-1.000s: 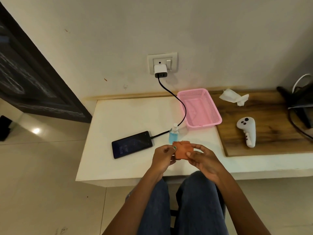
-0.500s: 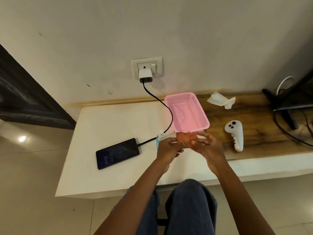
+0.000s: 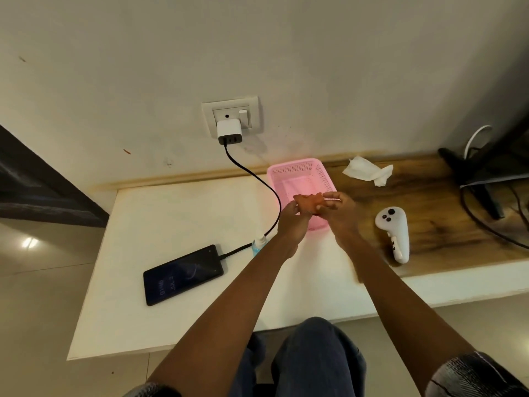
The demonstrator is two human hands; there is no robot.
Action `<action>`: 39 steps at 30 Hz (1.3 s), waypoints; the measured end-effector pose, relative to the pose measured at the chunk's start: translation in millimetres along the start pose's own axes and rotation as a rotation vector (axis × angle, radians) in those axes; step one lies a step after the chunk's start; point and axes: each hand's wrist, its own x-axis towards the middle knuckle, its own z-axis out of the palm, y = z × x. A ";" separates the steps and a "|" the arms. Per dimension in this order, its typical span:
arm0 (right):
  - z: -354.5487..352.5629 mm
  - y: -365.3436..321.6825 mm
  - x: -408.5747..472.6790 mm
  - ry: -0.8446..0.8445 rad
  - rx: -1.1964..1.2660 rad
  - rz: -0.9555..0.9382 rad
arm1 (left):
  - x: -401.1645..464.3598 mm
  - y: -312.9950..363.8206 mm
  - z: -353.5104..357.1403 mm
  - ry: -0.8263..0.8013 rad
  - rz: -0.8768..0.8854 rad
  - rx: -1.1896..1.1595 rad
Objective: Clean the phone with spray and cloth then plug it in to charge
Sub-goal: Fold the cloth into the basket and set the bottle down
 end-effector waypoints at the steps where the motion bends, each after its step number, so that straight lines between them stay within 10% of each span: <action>1: 2.7 3.5 2.7 -0.003 -0.045 0.003 | 1.3 0.8 1.0 -0.011 -0.020 -0.007; 14: 8.7 0.9 -34.5 0.071 -0.210 -0.156 | -37.4 -14.2 6.9 0.072 0.039 -0.016; 28: 59.9 15.5 -104.3 -0.459 -0.368 -0.022 | -88.7 -80.5 -69.3 0.429 -0.121 0.022; 39: 67.4 25.3 -112.6 -0.328 -0.375 -0.069 | -85.2 -86.1 -57.8 0.167 -0.129 0.135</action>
